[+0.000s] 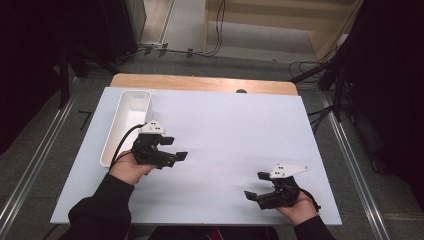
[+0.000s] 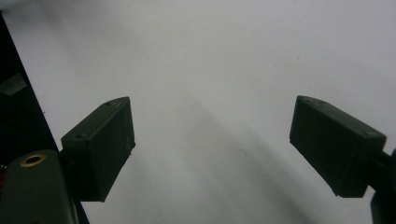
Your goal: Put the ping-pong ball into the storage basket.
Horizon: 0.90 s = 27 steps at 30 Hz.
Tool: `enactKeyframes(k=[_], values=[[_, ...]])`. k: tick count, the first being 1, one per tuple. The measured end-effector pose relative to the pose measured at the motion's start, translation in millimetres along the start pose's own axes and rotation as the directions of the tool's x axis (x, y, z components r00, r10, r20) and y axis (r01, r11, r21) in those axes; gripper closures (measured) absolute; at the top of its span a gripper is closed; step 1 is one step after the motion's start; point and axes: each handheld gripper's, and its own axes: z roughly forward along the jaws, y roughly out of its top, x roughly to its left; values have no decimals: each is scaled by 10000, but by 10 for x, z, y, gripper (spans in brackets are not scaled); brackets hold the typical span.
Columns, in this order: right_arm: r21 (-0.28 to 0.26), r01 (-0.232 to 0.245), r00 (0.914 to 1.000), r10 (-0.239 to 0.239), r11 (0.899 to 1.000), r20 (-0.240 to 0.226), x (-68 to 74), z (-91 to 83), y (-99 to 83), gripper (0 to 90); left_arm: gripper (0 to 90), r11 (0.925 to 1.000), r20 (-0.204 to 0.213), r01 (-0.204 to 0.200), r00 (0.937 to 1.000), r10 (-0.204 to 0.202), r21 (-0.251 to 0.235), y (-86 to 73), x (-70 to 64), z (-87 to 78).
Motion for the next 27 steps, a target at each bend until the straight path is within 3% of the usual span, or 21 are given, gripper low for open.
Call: enactKeyframes(k=[4, 7, 23, 27], values=[[8, 2, 10000, -2, 10000, 8, 0, 1, 1, 127, 255, 10000, 51, -40, 10000, 40, 63, -40, -26, 4], [12, 4, 10000, -4, 10000, -8, 2, 4, 1, 127, 256, 9999, 350, 118, 9993, -121, 80, -67, -26, 3], [32, -9, 10000, 9, 10000, -1, 4, 11, 3, 127, 255, 9997, 176, -199, 9997, 197, 139, -275, -88, -6], [48, -32, 10000, 32, 10000, -22, 6, 12, 3, 127, 255, 9989, 192, -431, 9989, 427, 199, -318, -112, 4]])
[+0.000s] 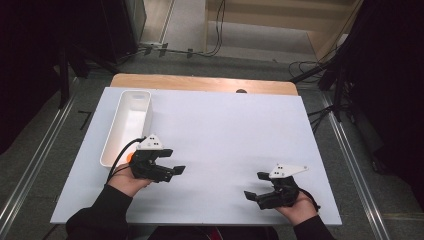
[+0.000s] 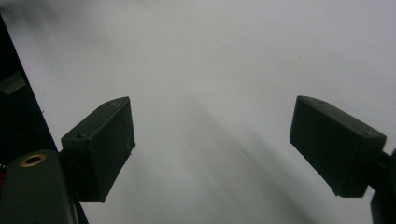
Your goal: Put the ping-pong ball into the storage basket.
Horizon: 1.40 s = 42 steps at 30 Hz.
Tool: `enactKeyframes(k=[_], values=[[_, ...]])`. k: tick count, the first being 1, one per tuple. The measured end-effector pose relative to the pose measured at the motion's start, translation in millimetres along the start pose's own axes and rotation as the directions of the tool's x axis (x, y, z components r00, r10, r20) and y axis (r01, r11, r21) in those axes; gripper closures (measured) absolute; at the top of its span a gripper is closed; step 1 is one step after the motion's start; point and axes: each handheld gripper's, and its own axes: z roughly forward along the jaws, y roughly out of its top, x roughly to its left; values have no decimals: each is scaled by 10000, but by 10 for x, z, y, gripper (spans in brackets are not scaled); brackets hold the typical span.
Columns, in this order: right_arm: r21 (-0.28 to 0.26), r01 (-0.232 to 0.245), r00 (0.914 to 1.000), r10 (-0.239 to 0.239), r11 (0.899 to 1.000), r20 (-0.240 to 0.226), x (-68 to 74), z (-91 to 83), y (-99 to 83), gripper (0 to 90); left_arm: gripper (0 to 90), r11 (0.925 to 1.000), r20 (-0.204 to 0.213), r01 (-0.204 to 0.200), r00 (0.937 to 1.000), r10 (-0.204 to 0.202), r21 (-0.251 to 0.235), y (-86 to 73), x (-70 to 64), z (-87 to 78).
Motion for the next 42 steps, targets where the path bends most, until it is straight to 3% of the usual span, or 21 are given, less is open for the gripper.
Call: enactKeyframes(k=[9, 18, 42], values=[[-6, -4, 10000, 4, 10000, 48, -3, -3, -1, 127, 254, 9997, -2, -228, 9997, 228, 134, -85, -44, 6], [-17, 2, 10000, -2, 10000, 34, -7, 1, -1, 127, 254, 9980, 304, -494, 9984, 482, 396, -201, -70, 12], [-20, -74, 10000, 74, 10000, 49, -15, -3, -4, 127, 253, 9959, 503, -684, 9966, 654, 598, -469, -44, -71]])
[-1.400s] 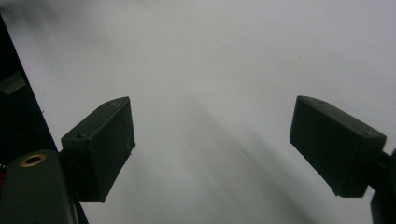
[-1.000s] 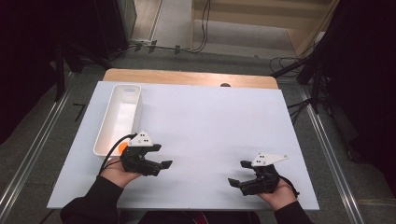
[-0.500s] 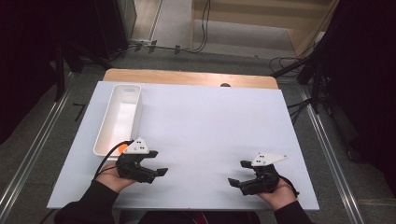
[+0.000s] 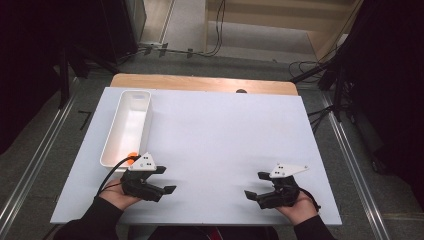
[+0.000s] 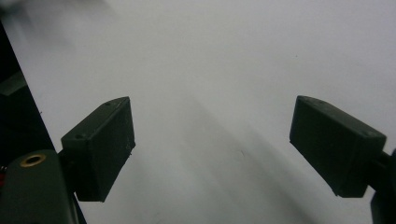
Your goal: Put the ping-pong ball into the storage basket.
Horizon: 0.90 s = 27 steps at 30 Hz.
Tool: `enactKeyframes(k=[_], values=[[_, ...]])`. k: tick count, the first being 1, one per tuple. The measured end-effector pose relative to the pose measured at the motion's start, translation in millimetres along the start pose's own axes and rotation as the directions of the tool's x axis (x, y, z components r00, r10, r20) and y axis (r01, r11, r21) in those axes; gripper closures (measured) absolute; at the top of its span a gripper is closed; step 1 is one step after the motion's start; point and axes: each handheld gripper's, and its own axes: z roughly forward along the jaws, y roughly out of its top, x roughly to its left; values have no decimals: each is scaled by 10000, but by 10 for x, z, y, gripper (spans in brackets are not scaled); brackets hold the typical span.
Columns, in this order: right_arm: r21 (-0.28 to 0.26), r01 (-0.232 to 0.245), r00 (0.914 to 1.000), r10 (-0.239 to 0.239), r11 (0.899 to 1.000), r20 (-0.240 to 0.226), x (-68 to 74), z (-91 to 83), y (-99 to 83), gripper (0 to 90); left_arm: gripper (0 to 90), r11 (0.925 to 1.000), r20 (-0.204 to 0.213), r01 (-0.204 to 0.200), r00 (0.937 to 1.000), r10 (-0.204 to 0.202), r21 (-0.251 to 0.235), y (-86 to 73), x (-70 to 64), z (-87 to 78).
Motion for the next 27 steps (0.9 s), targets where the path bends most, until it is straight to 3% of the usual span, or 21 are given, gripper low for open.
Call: enactKeyframes(k=[27], values=[[39, 13, 10000, -13, 10000, 5, -3, 0, -3, 127, 253, 9997, -87, -22, 10000, 24, 241, -101, 33, -19]])
